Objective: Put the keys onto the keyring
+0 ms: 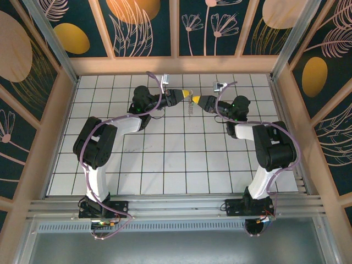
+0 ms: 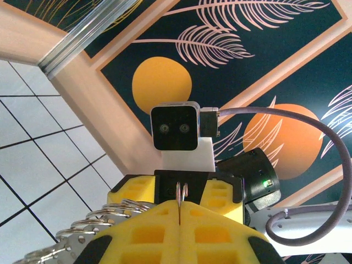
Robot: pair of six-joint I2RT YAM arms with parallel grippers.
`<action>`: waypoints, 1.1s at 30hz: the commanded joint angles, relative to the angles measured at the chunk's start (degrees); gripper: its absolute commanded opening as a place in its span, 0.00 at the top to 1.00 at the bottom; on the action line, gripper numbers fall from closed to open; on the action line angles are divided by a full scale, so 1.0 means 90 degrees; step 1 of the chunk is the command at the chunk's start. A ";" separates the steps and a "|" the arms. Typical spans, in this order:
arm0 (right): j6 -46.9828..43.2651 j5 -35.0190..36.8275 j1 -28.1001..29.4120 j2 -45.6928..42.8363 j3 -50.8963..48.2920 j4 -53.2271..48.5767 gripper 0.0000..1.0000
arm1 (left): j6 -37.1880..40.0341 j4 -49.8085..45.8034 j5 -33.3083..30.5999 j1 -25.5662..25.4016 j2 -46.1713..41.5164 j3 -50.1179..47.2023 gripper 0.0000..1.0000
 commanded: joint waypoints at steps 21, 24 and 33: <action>-0.0508 -0.0066 0.0289 -0.0285 0.0079 -0.0245 1.00 | -0.0019 0.0301 -0.0151 0.0000 -0.0087 0.0018 1.00; -0.0612 -0.0108 0.0413 -0.0259 0.0181 -0.0412 1.00 | -0.0020 0.0306 -0.0152 0.0000 -0.0083 0.0024 1.00; -0.0881 -0.0140 0.0589 -0.0141 0.0491 -0.0853 1.00 | -0.0047 0.0370 -0.0164 0.0000 -0.0075 -0.0020 1.00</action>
